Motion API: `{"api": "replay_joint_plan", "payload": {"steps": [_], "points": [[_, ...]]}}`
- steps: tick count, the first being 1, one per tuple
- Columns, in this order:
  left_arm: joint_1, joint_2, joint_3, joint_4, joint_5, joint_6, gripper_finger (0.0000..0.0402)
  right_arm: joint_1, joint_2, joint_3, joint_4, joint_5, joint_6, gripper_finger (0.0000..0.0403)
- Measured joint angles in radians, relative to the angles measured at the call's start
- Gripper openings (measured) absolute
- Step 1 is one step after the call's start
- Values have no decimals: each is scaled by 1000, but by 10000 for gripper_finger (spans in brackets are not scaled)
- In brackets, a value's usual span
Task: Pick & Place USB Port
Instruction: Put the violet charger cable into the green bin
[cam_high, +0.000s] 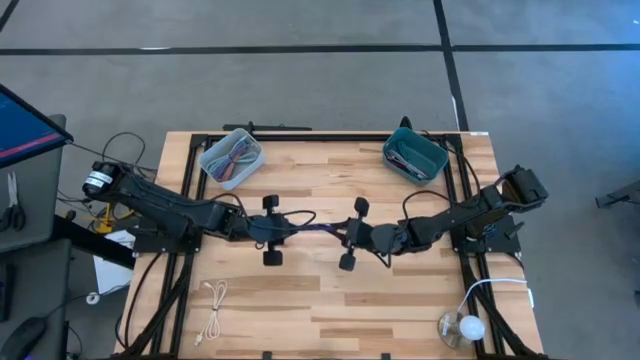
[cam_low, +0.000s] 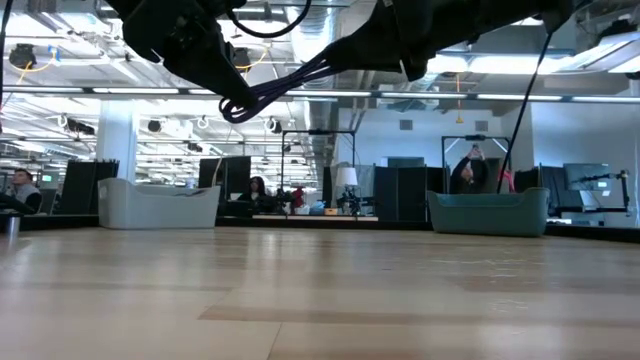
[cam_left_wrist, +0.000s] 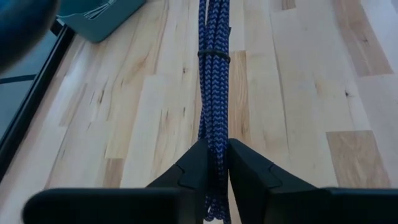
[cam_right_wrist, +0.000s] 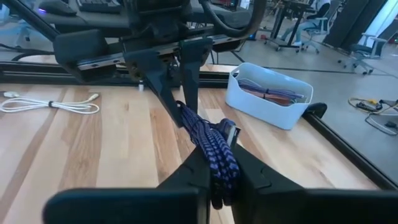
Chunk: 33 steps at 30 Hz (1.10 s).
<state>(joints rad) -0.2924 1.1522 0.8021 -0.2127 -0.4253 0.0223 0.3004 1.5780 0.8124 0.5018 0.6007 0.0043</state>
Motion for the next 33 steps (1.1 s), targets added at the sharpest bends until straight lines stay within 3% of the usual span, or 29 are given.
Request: {"api": "replay_joint_plan", "payload": {"steps": [14, 28, 33], "points": [[0, 0, 1, 0, -50, 0, 80, 0, -62, 0, -59, 35, -15, 14], [0, 1, 1, -22, -53, 0, 84, 0, -202, 0, -311, 187, 10, 14], [0, 1, 1, -57, -53, -4, 100, -10, -261, 0, -487, 265, 82, 14]]}}
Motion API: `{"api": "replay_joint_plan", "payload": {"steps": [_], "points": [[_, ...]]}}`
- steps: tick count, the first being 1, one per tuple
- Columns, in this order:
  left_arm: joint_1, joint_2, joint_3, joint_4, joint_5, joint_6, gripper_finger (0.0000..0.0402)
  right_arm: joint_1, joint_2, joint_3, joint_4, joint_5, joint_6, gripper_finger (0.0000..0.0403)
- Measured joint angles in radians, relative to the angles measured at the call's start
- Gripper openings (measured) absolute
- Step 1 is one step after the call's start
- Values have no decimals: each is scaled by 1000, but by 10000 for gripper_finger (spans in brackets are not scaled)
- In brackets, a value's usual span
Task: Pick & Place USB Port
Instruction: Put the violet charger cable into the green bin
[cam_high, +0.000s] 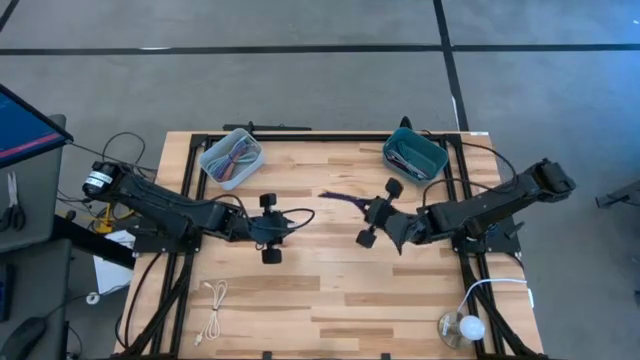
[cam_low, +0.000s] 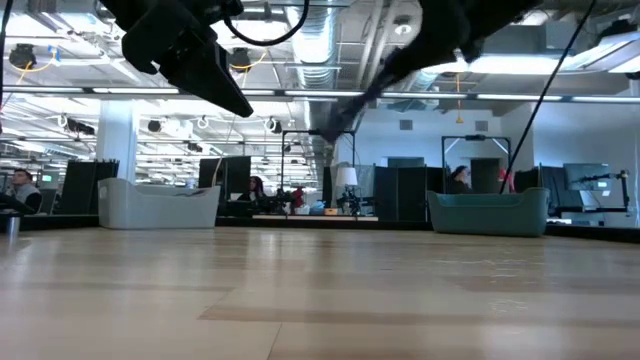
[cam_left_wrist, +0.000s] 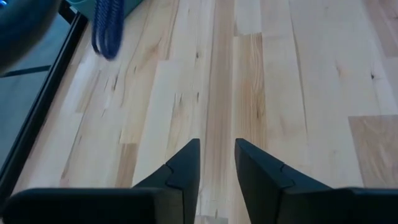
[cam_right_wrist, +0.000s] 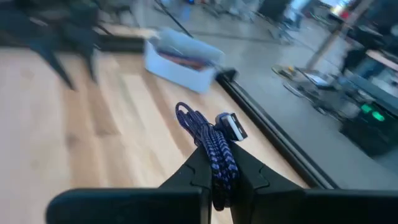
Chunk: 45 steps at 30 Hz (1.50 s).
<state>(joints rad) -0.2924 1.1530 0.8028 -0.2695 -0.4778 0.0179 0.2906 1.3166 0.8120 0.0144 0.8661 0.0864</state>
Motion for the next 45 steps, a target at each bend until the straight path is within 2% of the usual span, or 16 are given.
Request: {"api": "replay_joint_plan", "payload": {"steps": [6, 16, 25, 30, 36, 40, 45], "points": [[0, 0, 0, -2, 0, 0, 113, -21, -81, 0, -266, 44, 170, 14], [0, 0, 0, -2, 0, 0, 112, -24, -215, 0, -613, 200, 374, 13], [0, 0, 0, -2, 0, 0, 113, -54, -322, 0, -951, 243, 654, 13], [0, 0, 0, -2, 0, 0, 114, -113, -340, 0, -992, 243, 673, 13], [0, 0, 0, -2, 0, 0, 114, -239, -340, -37, -1012, 237, 676, 13], [0, 0, 0, -1, 0, 0, 114, -315, -340, -98, -973, 227, 720, 13], [0, 0, 0, -1, 0, 0, 114, -386, -339, -206, -838, 219, 727, 13]]}}
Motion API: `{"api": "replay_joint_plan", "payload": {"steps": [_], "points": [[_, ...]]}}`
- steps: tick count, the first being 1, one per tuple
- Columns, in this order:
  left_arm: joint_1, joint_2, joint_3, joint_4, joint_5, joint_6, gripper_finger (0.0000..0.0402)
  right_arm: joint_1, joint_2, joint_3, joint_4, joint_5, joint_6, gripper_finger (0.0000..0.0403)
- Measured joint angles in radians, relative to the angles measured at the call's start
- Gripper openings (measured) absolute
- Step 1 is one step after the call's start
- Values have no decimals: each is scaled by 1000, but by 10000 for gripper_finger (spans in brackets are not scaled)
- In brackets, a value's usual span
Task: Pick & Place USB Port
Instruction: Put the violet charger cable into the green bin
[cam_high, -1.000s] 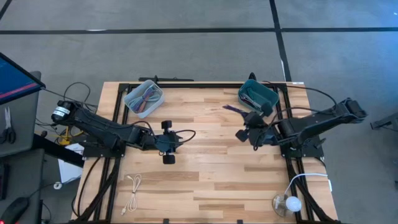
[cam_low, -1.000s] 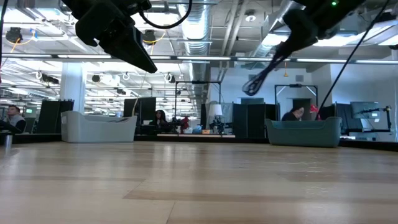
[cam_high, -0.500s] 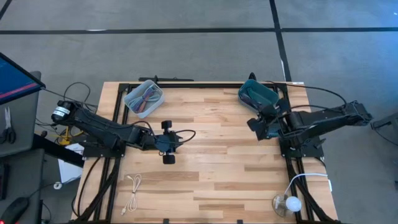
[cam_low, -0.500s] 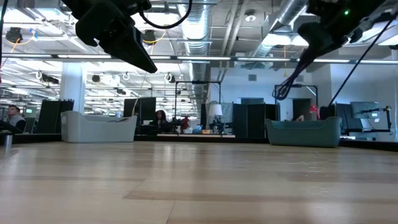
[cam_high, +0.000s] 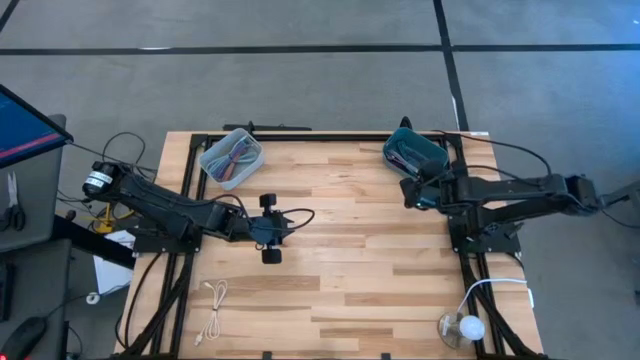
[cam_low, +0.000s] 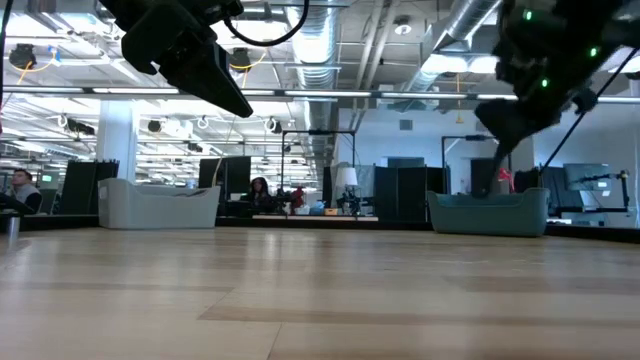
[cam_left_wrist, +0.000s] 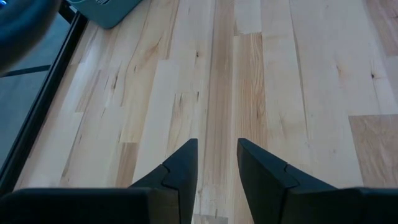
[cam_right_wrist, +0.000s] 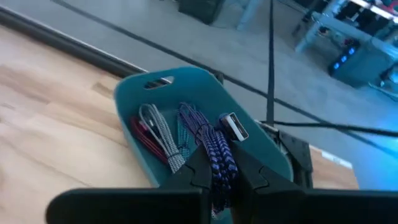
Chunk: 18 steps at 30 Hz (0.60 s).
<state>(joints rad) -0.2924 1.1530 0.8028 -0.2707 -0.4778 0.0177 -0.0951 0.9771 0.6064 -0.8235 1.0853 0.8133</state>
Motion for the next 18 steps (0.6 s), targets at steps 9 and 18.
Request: {"api": "replay_joint_plan", "payload": {"steps": [9, 18], "points": [[0, 0, 0, 2, 0, 0, 114, -113, 9, -175, 220, -15, 0, 12], [0, 0, 0, 2, 0, 0, 114, -152, 11, -221, 299, -37, 0, 50]]}}
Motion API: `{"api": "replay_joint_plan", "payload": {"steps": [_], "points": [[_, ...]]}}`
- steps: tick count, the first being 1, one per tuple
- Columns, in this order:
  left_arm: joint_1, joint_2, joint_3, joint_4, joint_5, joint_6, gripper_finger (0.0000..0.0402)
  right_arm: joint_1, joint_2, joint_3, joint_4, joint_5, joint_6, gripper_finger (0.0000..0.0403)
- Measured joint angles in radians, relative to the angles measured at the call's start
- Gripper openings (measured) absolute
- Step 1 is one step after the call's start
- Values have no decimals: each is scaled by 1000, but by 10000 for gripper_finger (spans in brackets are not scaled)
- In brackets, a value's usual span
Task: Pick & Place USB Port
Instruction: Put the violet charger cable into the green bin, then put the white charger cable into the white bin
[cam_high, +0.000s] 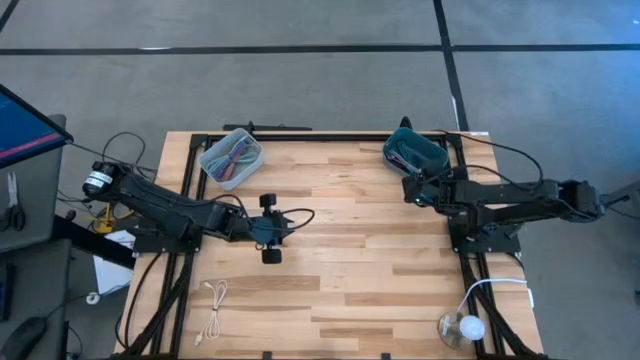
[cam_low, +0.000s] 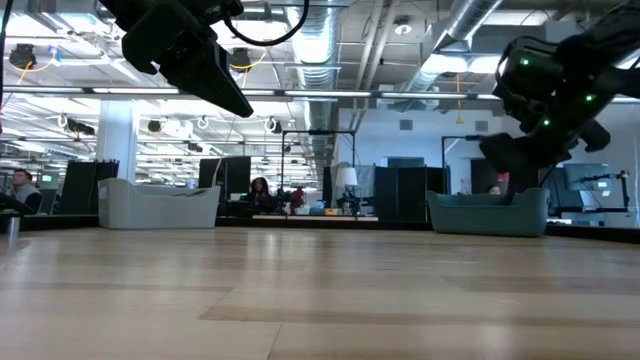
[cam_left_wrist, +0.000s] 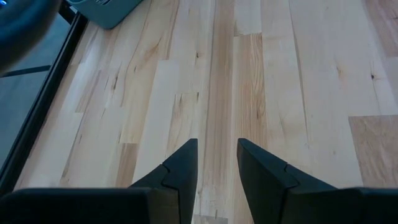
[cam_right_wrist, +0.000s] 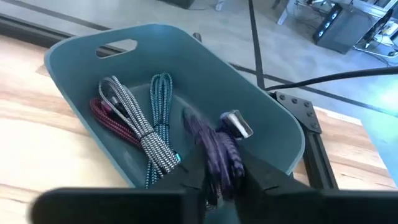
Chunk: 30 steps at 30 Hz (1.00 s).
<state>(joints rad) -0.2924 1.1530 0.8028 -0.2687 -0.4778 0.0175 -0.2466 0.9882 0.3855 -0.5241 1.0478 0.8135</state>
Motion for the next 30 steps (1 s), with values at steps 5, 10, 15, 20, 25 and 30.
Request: {"api": "replay_joint_plan", "payload": {"steps": [5, 10, 15, 20, 25, 30], "points": [[0, 0, 0, 0, 0, 0, 114, 0, 0, 0, 38, -3, -44, 121], [0, 0, 0, 0, 0, 0, 114, 4, 0, 38, 45, -3, -90, 192], [0, 0, 0, 0, 0, 0, 114, 4, 0, 140, 47, -2, -236, 235], [0, 0, 0, 0, 0, 0, 114, 5, 0, 258, 42, -29, -274, 237], [-1, 0, 0, -1, 0, -4, 114, 13, 0, 345, 42, -259, -274, 220], [-15, 0, 0, -30, 55, -33, 114, 66, 0, 364, 68, -580, -274, 200]]}}
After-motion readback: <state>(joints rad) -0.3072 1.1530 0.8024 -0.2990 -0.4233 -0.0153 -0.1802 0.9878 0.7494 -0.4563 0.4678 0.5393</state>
